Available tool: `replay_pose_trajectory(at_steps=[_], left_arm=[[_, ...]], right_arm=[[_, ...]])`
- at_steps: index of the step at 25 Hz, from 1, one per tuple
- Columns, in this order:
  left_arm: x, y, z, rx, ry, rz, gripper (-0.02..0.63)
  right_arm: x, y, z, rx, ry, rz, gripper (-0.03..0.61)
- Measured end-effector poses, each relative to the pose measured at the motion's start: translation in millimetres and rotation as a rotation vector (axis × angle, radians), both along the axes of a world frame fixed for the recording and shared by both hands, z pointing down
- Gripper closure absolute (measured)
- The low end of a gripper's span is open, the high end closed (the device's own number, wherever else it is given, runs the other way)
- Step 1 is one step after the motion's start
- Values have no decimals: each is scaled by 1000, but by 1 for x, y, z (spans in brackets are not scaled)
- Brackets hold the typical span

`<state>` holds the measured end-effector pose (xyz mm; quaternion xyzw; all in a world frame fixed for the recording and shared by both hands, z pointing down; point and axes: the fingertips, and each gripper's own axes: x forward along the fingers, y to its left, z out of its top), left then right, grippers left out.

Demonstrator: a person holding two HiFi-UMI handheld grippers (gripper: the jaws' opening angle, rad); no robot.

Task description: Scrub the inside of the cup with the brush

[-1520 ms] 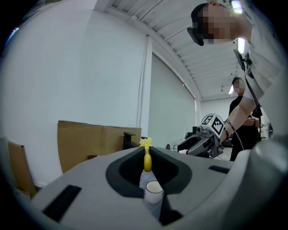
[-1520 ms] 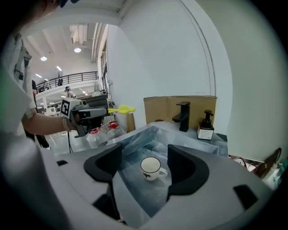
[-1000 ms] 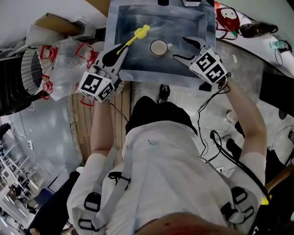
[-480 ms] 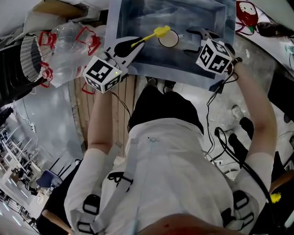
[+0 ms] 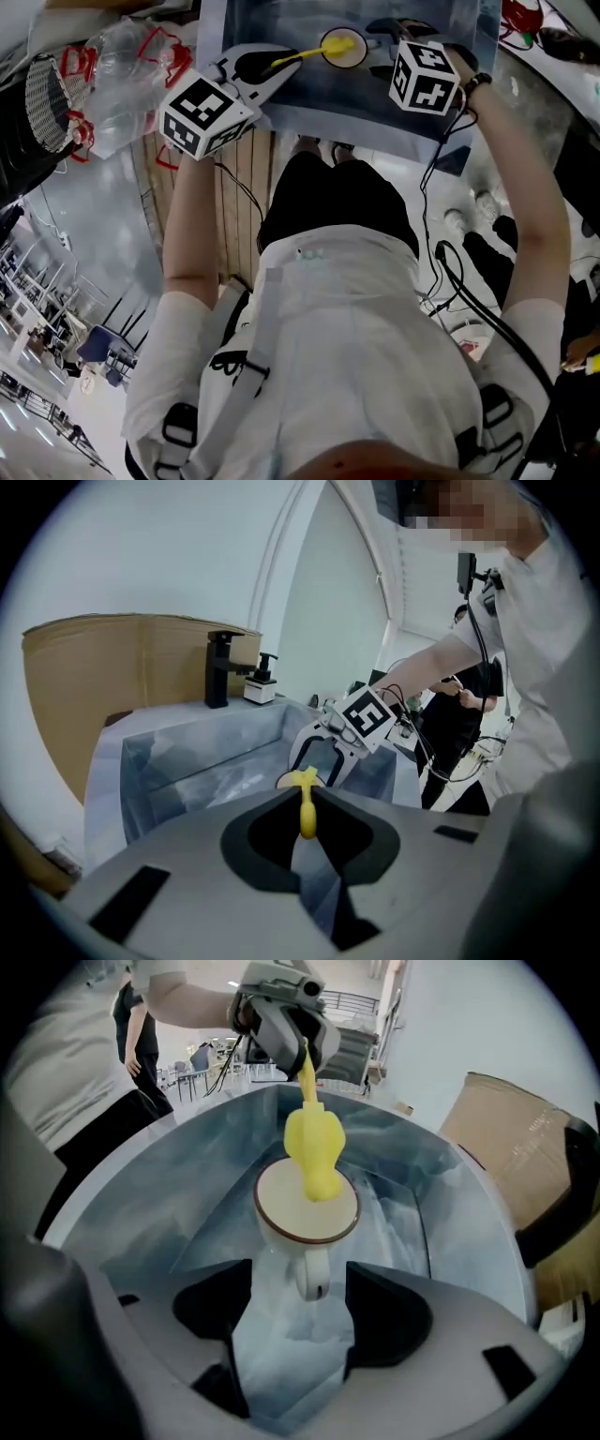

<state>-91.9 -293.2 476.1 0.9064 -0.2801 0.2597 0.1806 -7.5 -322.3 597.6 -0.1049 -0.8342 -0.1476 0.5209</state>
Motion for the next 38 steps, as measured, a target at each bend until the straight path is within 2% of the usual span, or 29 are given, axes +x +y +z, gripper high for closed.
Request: replay_pose_trajectory(at_steps=[3,4,6,9,11,15,20,22,25,27,30,33,38], left_arm=[[3,-2,10,-20,-43,24,577],[4,-2,12,-23,-60,32,577],[8,-1,16,-23,-92,54,577],[12,1,20,-29,-138,91,577],[14,2,21,-38,-162,108,577],[18,0,20,-50,-204,141,577],[20,-3,23,-47,-343,226,577],[25,-3,29,-53,-423,301,577],[32,-6,44,-68,-569,475,578],[41,-10,50,-69,-633,582,578],[53,-13,60,-76,-688,689,577],[52,-13,66,-106,-733,745,577],[59,-8,59,-120,-707,809,577]], right_arm=[[-1,3,7,-1,26,-29,258],[-2,3,8,4,23,-27,280],[-5,1,6,29,6,-16,381],[-8,-3,6,57,10,-11,418],[-9,-5,6,83,18,-15,497],[-9,-7,5,90,34,-18,500],[-9,-7,4,90,43,-12,502],[-9,-7,4,89,44,-10,502],[-9,-7,5,86,47,-8,502],[-10,-7,6,86,51,-7,502],[-8,-7,8,86,54,-4,502],[-9,-7,8,82,57,-5,502],[-11,-9,8,90,67,-5,503]])
